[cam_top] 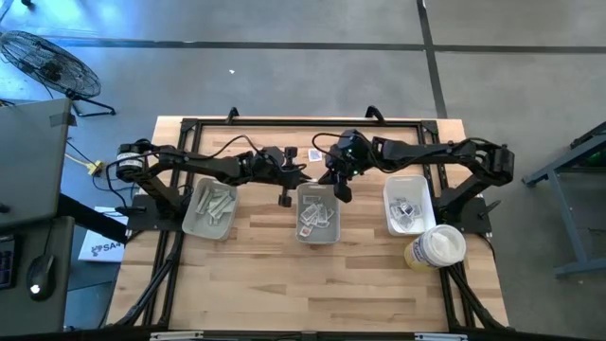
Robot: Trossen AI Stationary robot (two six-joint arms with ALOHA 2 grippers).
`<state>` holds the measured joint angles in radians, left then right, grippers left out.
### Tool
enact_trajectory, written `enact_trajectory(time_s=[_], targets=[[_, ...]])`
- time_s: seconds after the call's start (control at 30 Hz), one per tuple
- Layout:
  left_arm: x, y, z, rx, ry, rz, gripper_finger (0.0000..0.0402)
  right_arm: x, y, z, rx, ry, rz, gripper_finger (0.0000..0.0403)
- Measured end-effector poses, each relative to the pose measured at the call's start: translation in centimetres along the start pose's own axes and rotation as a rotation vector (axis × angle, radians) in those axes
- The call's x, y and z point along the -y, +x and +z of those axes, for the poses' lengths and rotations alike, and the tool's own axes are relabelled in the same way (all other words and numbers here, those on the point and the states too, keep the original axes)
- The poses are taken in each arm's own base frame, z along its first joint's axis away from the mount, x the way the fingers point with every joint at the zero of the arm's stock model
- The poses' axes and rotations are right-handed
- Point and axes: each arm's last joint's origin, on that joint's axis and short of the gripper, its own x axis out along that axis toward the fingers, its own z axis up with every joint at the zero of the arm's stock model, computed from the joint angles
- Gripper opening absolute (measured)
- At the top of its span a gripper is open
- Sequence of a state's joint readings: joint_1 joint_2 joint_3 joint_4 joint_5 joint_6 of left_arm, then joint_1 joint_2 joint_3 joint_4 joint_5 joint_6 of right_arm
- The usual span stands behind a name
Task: Pick & Place First Aid Supplies
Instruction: Put the bandage pack into the left gray bin
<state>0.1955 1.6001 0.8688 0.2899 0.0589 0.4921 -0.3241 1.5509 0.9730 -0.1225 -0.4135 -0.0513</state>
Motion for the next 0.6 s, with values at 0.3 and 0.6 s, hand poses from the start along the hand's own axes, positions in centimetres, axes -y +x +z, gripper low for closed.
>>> enact_trajectory(time_s=[0.3, 0.6], targets=[[0.2, -0.1, -0.4, -0.046, -0.060, -0.015, 0.0003, -0.4, -0.4, 0.5, 0.033, -0.018, -0.030, 0.0022], [0.1, -1.7, -0.1, -0.128, -0.134, 0.012, 0.0001, -3.1, -4.0, 2.7, 0.165, -0.150, -0.253, 0.0090]])
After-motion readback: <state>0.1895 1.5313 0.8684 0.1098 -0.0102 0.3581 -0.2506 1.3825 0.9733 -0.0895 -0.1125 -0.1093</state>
